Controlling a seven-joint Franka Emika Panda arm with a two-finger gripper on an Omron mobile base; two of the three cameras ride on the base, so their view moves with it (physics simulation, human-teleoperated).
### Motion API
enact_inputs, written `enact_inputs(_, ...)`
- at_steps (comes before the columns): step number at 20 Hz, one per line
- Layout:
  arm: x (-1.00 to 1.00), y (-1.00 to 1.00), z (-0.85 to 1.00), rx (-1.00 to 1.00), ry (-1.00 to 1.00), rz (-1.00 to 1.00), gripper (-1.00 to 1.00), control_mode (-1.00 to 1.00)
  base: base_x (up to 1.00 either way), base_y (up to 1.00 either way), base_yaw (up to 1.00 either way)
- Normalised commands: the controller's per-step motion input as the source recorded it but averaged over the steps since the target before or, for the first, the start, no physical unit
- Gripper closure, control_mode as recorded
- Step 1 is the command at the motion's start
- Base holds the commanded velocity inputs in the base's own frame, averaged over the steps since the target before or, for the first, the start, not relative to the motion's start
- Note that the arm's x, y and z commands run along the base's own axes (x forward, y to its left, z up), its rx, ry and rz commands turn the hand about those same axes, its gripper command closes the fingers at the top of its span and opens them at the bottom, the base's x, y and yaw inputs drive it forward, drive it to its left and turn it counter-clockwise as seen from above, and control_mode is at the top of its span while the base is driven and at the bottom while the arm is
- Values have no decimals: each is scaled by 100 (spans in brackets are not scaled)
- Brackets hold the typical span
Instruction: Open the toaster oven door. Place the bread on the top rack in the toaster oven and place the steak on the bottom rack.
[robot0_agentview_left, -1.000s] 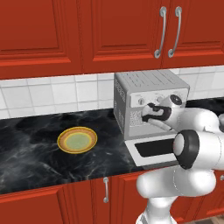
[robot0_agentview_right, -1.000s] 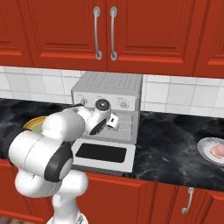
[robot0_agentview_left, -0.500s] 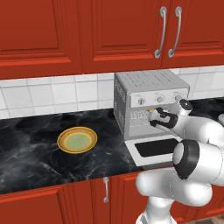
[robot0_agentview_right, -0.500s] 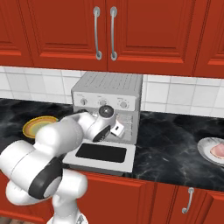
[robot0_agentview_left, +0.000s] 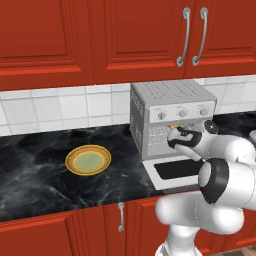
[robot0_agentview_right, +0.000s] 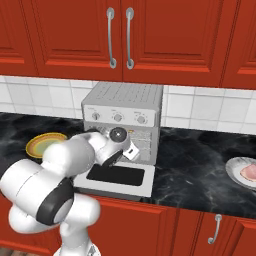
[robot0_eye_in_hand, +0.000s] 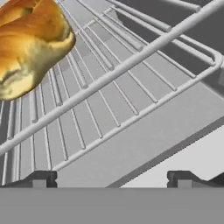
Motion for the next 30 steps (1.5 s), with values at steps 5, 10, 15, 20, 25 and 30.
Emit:
enact_inputs(5,23,1,-1,0,-15,13,-100,-100,0,0,0)
enact_inputs(10,5,4,2,-11,-17,13,-100,-100,0,0,0)
enact_inputs(15,-1,0,8,-13,-18,16,-100,-100,0,0,0)
enact_inputs(20,0,4,14,-19,-19,11,-100,-100,0,0,0)
enact_inputs(25,1,7,2,-15,-16,5,-100,-100,0,0,0)
enact_inputs(30,38,2,0,-8,-5,0,-100,-100,0,0,0)
